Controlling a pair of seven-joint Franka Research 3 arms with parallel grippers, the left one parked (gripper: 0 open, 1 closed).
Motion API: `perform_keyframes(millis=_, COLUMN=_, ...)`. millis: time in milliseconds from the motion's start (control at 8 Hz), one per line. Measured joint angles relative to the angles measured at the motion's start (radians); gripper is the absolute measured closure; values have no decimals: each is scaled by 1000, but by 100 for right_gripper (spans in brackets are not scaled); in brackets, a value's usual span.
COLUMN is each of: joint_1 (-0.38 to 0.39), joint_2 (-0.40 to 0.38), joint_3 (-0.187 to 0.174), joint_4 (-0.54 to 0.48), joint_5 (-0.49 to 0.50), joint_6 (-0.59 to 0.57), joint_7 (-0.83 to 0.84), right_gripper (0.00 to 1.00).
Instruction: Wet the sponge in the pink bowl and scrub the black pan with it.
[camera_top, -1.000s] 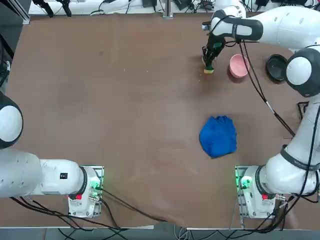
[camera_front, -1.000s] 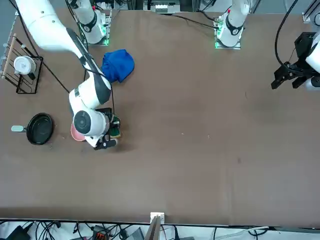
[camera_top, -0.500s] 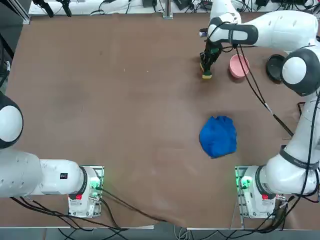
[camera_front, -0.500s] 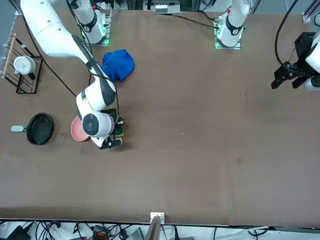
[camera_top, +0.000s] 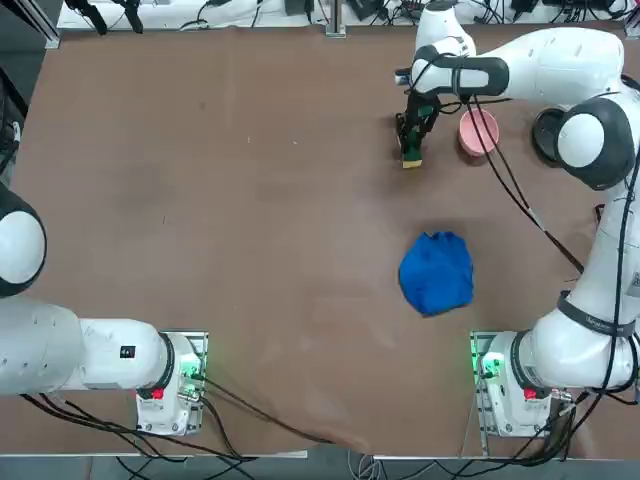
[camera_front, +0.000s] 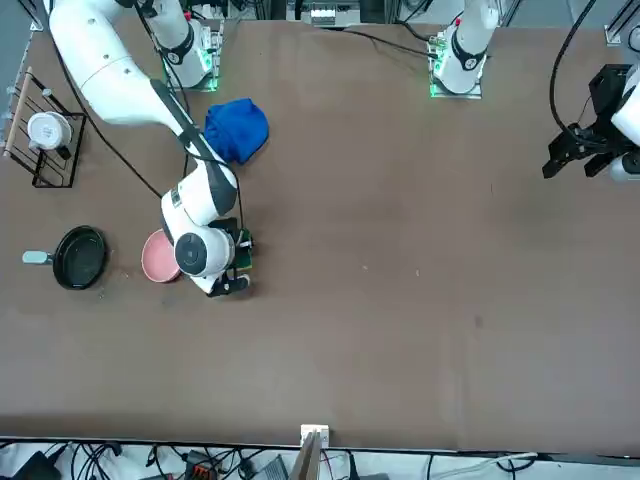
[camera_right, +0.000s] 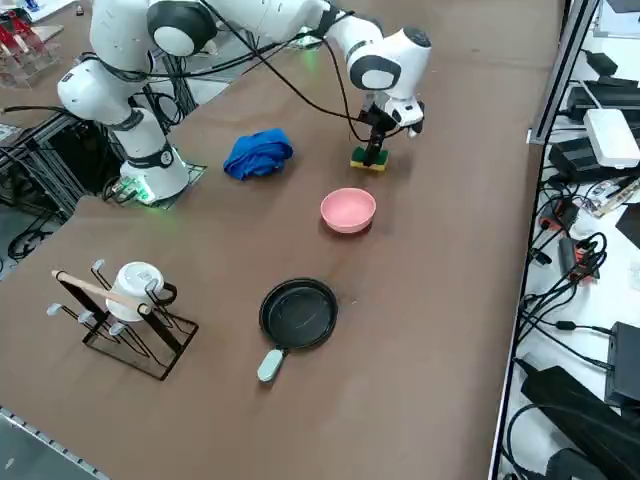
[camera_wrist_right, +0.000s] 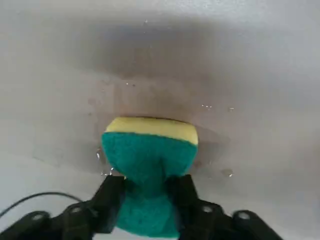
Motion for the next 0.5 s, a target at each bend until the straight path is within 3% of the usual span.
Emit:
perform_keyframes(millis=250, joint_1=-1, joint_2=1, joint_3=-1, joint_4=6, joint_5=-16, joint_6=3, joint_7=1, right_gripper=1)
perform_keyframes(millis=500, joint_1=-6, joint_2=-43, joint_3=-3, joint_4=34, joint_5=-19, joint_6=-3, joint_7=1, right_gripper=0)
